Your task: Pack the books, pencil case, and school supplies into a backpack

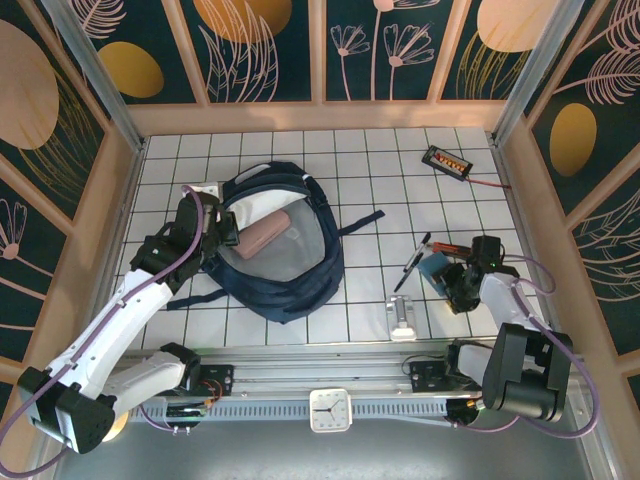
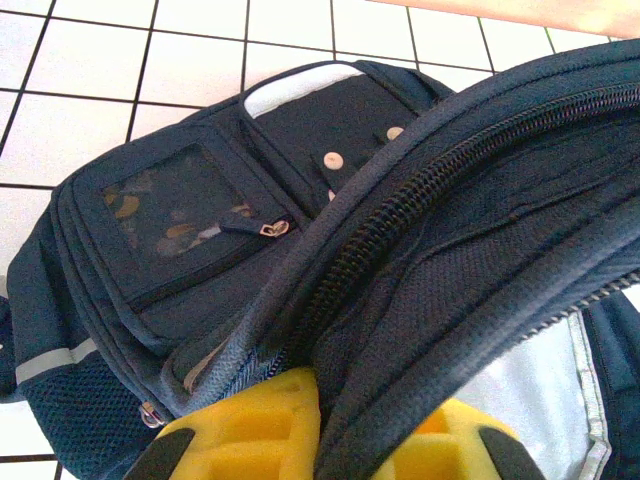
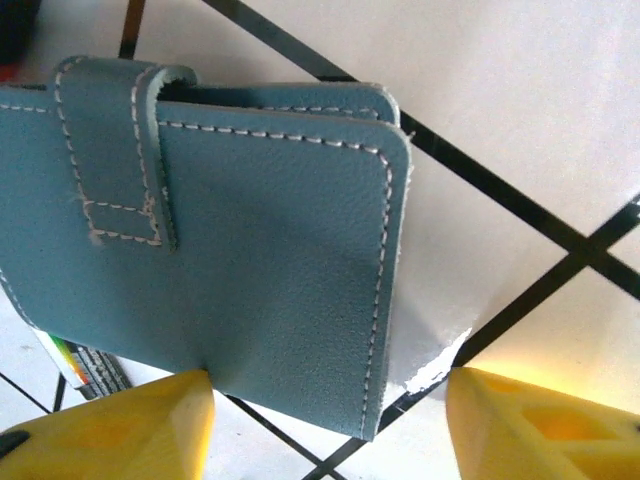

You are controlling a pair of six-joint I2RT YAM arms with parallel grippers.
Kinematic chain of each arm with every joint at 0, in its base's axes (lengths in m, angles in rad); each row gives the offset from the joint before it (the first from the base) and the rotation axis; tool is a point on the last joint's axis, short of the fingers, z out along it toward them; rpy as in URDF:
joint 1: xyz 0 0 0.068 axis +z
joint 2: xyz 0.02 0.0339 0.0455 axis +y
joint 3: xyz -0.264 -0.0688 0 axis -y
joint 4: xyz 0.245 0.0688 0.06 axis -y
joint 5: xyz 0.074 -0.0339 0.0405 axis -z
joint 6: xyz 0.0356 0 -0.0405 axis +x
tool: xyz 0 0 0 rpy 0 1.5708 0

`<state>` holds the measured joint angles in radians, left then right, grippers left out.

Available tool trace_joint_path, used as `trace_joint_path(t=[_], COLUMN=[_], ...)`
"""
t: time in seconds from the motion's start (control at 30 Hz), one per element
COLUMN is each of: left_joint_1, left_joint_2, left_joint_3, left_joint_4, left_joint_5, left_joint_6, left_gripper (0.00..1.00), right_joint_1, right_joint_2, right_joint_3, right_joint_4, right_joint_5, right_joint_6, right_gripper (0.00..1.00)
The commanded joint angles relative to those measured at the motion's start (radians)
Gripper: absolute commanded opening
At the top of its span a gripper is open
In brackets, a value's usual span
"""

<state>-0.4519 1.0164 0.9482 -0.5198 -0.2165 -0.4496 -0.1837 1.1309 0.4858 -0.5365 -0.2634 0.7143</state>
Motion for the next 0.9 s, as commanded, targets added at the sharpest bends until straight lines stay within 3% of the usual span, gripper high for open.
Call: trace_joint_path(t=[0.0, 0.37, 0.73, 0.87], left_joint_1=[0.002, 0.001, 0.001, 0.001], left_joint_2=[-0.004, -0.015, -0.017, -0.003], left_joint_3=[0.052, 0.041, 0.031, 0.03], left_joint_4=[0.092, 0.104, 0.137, 0.173], left_joint_5=[0.034, 0.042, 0.071, 0.107], left_joint_6=[-0.014, -0.026, -0.047, -0.057], left_gripper=[0.0, 0.0, 0.0, 0.0], right_joint_1=[-0.004, -0.003, -0.003, 0.003], right_joint_2=[-0.011, -0.081, -0.241, -0.267], right_joint_3=[-0.009, 0.008, 0.205, 0.309], right_joint_4=[0.034, -0.022, -0.245, -0.296], right_joint_5=[0.006, 0.015, 0.011, -0.061], right_joint_6=[0.005, -0.011, -0.029, -0.023], right_gripper=[0.52, 0.0, 0.0, 0.0])
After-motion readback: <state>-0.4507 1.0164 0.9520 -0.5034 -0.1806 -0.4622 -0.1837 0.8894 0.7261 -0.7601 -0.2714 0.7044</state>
